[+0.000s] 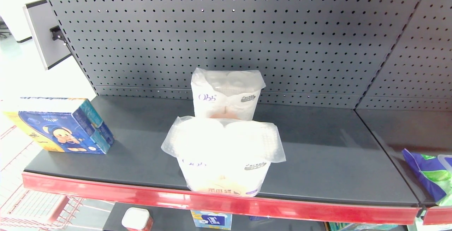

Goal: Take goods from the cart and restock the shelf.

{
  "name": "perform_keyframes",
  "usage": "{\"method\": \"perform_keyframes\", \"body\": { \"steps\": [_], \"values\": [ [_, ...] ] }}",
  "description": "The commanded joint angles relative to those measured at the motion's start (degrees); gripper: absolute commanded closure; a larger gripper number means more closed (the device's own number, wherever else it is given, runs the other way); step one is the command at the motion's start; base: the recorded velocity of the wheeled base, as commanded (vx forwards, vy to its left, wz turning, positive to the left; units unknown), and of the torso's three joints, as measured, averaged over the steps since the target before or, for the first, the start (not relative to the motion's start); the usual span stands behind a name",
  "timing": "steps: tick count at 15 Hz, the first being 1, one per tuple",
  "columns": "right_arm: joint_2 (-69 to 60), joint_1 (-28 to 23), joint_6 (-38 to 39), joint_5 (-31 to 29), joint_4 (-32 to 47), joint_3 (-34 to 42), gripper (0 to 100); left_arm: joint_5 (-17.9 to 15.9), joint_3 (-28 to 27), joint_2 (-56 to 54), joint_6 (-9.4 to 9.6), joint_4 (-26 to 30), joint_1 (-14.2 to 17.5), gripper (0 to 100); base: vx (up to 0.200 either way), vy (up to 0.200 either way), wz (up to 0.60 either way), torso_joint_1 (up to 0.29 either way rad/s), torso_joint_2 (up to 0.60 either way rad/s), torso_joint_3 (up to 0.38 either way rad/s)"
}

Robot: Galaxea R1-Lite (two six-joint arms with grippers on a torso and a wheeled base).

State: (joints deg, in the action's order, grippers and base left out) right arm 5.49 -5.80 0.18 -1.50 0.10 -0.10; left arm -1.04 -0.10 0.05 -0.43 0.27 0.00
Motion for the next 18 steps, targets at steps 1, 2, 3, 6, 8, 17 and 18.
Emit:
{"method": "perform_keyframes", "body": {
  "steps": [1,2,3,6,8,17,18],
  "values": [
    [0.14,0.09,-0.01,0.01,-0.01,0.01,0,-0.02,0.01,-0.05,-0.01,0.0,0.0,0,0.0,0.0,0.0,0.0,0.0,0.0],
    [0.14,0.0,-0.01,0.01,-0.01,0.01,0,-0.02,0.01,-0.05,-0.01,0.0,0.0,0,0.0,0.0,0.0,0.0,0.0,0.0],
    [0.14,0.0,-0.01,0.01,-0.01,0.01,0,-0.02,0.01,-0.05,-0.01,0.0,0.0,0,0.0,0.0,0.0,0.0,0.0,0.0],
    [0.14,0.09,-0.18,0.01,-0.01,0.01,0,-0.02,0.01,-0.05,-0.01,0.0,0.0,0,0.0,0.0,0.0,0.0,0.0,0.0],
    [0.23,0.27,-0.36,0.18,0.08,0.01,0,-0.02,0.01,-0.05,-0.01,0.0,0.0,0,0.0,0.0,0.0,0.0,0.0,0.0],
    [0.05,1.06,-0.97,4.31,-0.01,0.01,0,-0.02,-0.08,-0.05,-0.01,0.0,0.0,0,0.0,0.0,0.0,0.0,0.0,0.0],
    [0.05,1.14,-0.89,4.22,-0.01,0.01,0,-0.02,-0.08,-0.05,-0.01,0.0,0.0,0,0.0,0.0,0.0,0.0,0.0,0.0]
  ]
}}
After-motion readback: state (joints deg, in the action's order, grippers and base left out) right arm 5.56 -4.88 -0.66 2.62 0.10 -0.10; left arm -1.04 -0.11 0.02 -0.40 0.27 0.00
